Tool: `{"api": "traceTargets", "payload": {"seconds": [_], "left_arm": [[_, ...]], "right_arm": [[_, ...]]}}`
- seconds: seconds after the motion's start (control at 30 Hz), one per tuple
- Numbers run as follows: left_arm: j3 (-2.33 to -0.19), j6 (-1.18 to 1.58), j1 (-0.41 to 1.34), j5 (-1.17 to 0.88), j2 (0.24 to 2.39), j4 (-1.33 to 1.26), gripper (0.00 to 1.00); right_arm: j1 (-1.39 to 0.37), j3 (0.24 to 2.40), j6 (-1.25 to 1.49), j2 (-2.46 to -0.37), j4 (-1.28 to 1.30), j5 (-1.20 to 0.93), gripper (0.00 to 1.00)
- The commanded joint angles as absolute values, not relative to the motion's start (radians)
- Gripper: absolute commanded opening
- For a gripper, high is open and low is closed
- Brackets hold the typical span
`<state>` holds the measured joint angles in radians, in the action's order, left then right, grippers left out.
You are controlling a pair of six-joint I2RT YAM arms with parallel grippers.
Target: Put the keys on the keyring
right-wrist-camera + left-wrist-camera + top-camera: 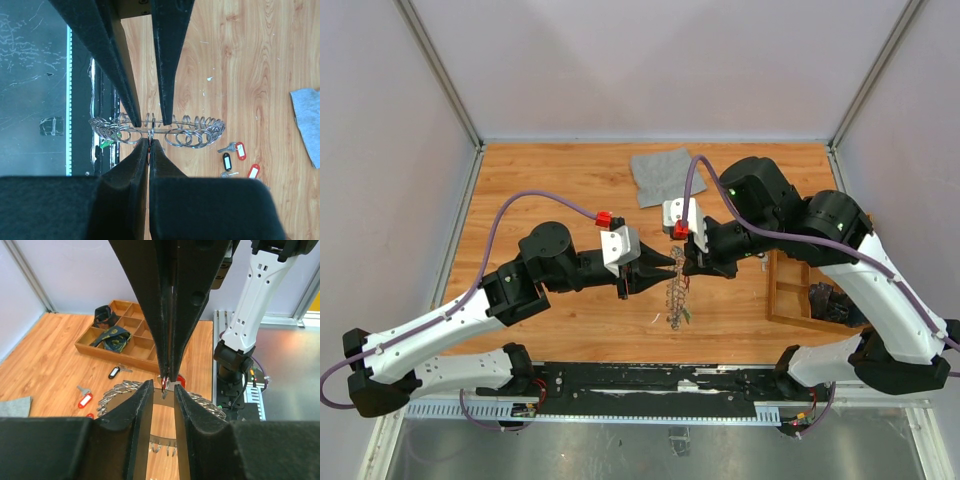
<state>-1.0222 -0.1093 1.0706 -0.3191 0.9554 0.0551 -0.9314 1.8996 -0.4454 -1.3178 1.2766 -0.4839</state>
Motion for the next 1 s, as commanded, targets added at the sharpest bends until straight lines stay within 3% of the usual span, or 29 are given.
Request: {"api": "traceTargets", "payload": {"seconds": [0.0,0.33,0.8,0.97], "left_arm": [[-1.052,-0.119,1.080,-0.341,0.956,0.041,0.29],[-1.055,-0.123,1.080,-0.336,0.962,0.042,0.26],[-1.065,-0.123,1.081,-0.329,0.965,0.050,0.01],[-1.064,-0.115,1.080,-0.314,0.963,0.051,0.01]], "right_arm": [[-0.954,1.923,-0.425,-1.311,1.234,-0.467,0.01],[-0.964,1.910,-0.413,-1.310,1.207,-0.486,0.01],[-0.972,1.902,-0.418,-1.316,1.210,-0.476,0.01],[-0.974,1.896,-0.415,-1.309,1.193,-0.474,0.05]]}}
